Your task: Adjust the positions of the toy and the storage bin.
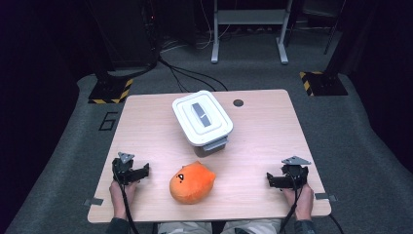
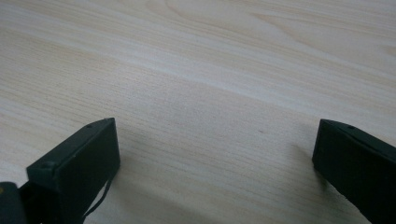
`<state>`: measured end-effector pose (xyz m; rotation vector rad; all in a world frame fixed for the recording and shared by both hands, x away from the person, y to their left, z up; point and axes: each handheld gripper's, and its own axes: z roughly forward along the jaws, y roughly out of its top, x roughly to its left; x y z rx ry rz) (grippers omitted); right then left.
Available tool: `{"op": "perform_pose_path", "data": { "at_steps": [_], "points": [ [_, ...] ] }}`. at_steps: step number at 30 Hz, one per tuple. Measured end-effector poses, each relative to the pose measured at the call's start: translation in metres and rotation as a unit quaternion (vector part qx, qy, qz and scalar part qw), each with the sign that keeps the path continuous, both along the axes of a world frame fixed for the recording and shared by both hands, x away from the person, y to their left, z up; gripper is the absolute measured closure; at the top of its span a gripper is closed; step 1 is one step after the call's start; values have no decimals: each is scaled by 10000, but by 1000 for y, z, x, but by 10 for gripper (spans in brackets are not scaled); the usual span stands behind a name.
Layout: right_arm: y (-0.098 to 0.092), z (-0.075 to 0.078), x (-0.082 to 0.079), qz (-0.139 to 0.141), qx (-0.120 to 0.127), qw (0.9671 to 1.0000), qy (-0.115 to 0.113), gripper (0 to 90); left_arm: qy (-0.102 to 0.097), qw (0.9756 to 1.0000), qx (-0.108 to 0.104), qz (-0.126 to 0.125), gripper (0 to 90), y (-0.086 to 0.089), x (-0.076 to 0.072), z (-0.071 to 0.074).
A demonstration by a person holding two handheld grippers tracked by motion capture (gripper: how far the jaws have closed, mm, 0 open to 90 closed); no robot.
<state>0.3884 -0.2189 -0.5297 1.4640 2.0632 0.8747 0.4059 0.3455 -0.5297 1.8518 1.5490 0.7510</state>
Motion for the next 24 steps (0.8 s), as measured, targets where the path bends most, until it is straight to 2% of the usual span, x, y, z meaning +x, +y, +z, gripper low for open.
{"op": "perform_pose_path", "data": {
  "at_steps": [14,18,21,24],
  "points": [
    [0,1,1,68,-17,10000,33,0,4,10000,-2,-19,148,0,1,0],
    [-1,2,0,51,30,10000,27,0,7,10000,-9,-59,148,0,1,0],
    [-3,5,-3,42,249,9997,44,0,-10,10000,6,-70,148,-1,1,0],
    [-2,9,-10,52,198,9998,-13,0,-10,10000,12,-74,148,-1,1,0]
  ]
}}
